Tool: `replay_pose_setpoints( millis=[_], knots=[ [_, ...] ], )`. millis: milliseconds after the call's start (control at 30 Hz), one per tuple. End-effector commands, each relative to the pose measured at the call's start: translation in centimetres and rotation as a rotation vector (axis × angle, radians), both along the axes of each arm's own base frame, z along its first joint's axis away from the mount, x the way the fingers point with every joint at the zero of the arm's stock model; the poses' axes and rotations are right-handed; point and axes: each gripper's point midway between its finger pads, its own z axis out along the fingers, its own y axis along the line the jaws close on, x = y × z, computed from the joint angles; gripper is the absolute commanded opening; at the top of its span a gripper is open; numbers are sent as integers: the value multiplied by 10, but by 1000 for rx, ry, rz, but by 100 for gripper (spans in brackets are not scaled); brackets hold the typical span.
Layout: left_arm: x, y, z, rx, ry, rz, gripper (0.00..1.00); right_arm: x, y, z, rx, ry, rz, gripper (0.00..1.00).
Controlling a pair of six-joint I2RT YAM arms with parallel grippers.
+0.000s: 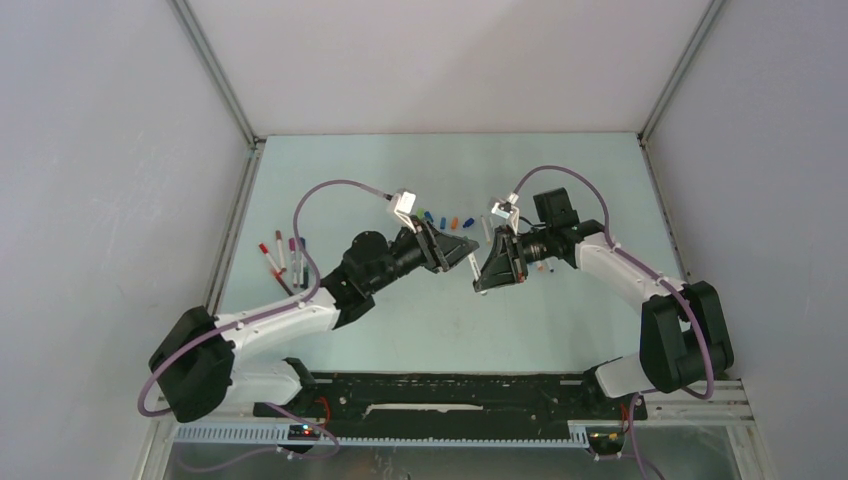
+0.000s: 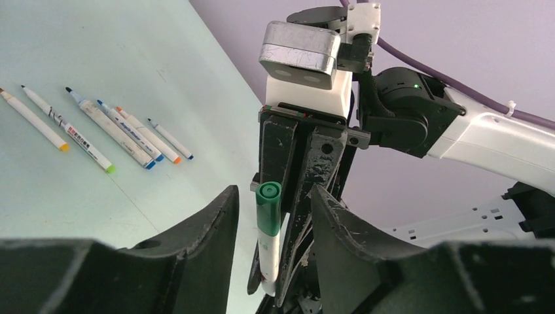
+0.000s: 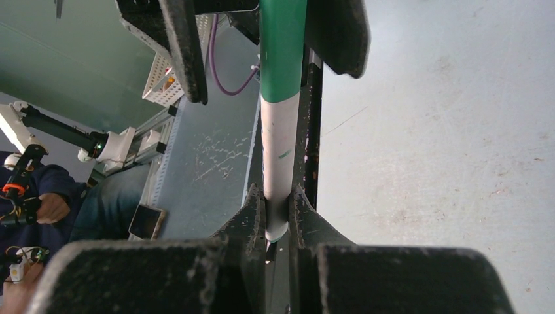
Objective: Open the pen caps
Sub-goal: Open the pen cap from the pen.
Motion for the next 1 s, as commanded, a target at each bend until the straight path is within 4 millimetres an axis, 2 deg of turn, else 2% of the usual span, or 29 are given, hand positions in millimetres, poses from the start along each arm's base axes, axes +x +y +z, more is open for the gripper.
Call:
replay_pose_setpoints(
  millis=[0, 100, 200, 233, 300, 367, 500, 533, 600, 700, 833, 967],
  knots=[
    [1, -4, 22, -55, -40, -18, 44, 3, 3, 14, 34, -48, 21, 0],
    [1, -5, 22, -52, -39, -23, 31, 3, 4, 13, 32, -46, 22, 0],
    [1, -7, 25, -47, -53, -35, 6, 3, 4, 12, 27, -44, 21, 0],
    [1, -7, 28, -52, -64, -35, 1, 3, 4, 11, 26, -44, 20, 0],
    [5, -3, 35, -57, -88, -16, 0, 3, 4, 10, 23, -40, 19, 0],
    [14, 10, 51, -72, -132, 37, 0, 2, 4, 10, 23, -32, 24, 0],
    [47, 59, 112, -103, -303, 235, 0, -8, 11, 3, 18, 16, 70, 0],
    [56, 74, 135, -111, -359, 300, 0, -11, 15, 0, 8, 23, 84, 0],
    [73, 103, 169, -124, -422, 412, 0, -17, 21, -7, -21, 20, 102, 0],
    [88, 134, 201, -171, -462, 502, 0, -22, 24, -12, -48, 15, 122, 0],
    [92, 157, 212, -192, -475, 565, 0, -21, 24, -16, -65, 16, 116, 0],
    [86, 169, 200, -172, -464, 598, 0, -15, 21, -24, -127, -33, 96, 0]
  ],
)
